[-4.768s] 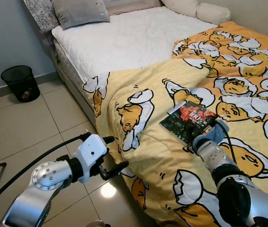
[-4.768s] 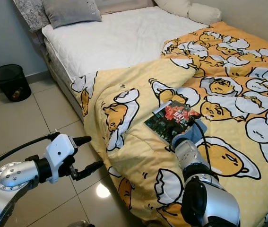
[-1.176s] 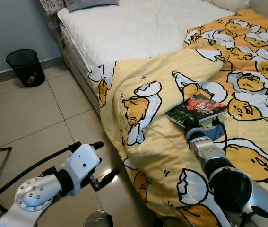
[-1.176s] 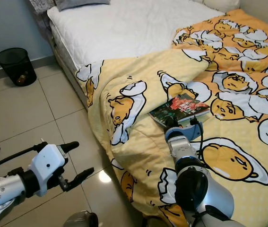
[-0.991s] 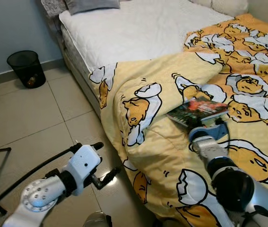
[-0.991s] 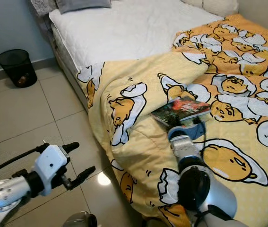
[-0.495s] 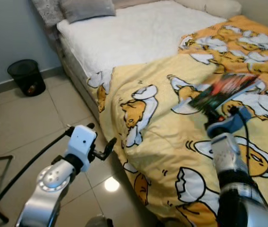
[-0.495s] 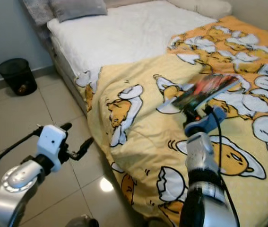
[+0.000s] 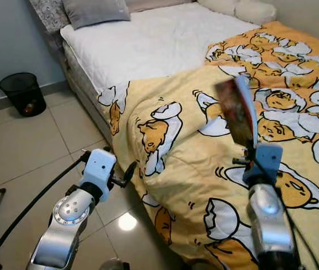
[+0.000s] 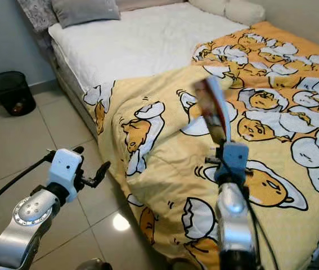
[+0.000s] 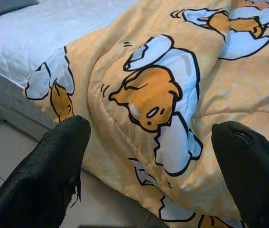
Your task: Clean up the room
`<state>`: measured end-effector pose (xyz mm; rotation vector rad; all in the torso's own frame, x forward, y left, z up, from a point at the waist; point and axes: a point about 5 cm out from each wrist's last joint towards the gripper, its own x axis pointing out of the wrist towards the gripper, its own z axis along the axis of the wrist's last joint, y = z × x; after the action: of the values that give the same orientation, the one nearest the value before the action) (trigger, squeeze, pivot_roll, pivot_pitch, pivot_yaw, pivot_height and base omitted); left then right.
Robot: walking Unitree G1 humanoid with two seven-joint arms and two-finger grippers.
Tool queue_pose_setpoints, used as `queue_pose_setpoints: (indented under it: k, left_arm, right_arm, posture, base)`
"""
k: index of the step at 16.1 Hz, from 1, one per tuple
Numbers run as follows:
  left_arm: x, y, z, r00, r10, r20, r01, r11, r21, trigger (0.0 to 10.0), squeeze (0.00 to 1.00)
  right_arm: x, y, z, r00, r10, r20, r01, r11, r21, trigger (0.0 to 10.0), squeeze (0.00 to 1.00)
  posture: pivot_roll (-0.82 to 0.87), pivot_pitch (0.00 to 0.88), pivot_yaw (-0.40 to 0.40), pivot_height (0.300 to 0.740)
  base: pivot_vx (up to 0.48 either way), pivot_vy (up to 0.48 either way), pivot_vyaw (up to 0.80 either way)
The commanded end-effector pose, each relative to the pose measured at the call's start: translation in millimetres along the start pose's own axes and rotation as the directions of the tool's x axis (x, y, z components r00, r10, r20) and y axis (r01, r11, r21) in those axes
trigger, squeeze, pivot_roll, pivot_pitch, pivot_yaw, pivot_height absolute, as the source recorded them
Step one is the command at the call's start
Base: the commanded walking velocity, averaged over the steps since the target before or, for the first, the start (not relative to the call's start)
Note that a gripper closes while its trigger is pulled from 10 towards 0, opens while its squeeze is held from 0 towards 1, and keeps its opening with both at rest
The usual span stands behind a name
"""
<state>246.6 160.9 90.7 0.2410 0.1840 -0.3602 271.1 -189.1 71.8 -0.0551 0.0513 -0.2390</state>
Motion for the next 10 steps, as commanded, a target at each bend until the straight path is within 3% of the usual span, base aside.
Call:
queue_pose_setpoints:
  k: [1, 3, 5, 10]
  left_arm:
    - [0.2, 0.9, 0.2, 1.000, 0.023, 0.012, -0.023, 1.000, 0.006, 10.0, 0.63]
    - [3.3, 2.2, 0.1, 0.999, 0.045, 0.015, -0.045, 0.999, -0.001, 10.0, 0.56]
    - [5.5, 4.3, 1.8, 0.998, 0.065, 0.027, -0.065, 0.998, 0.022, 10.0, 0.47]
    - [6.9, 10.6, 0.0, 0.993, 0.118, 0.009, -0.118, 0.993, 0.016, 10.0, 0.43]
  right_arm:
    - [1.7, 0.7, 15.1, 0.998, -0.013, 0.057, 0.010, 0.999, 0.042, 10.0, 0.00]
    - [0.6, 9.3, 17.2, 0.999, 0.007, 0.032, -0.008, 0.999, 0.038, 10.0, 0.00]
    - [1.8, 10.1, 13.9, 1.000, -0.006, -0.019, 0.009, 0.992, 0.127, 10.0, 0.00]
    - [6.1, 5.1, 11.5, 0.994, -0.057, -0.090, 0.072, 0.983, 0.170, 10.0, 0.00]
  posture:
    - [-0.02, 0.000, -0.037, 0.740]
    - [-0.03, 0.000, -0.031, 0.740]
    - [-0.03, 0.000, -0.030, 0.740]
    - [-0.02, 0.000, -0.035, 0.740]
  base:
    - [0.000, 0.000, 0.00]
    - [0.000, 0.000, 0.00]
    - [0.000, 0.000, 0.00]
    - [0.000, 0.000, -0.76]
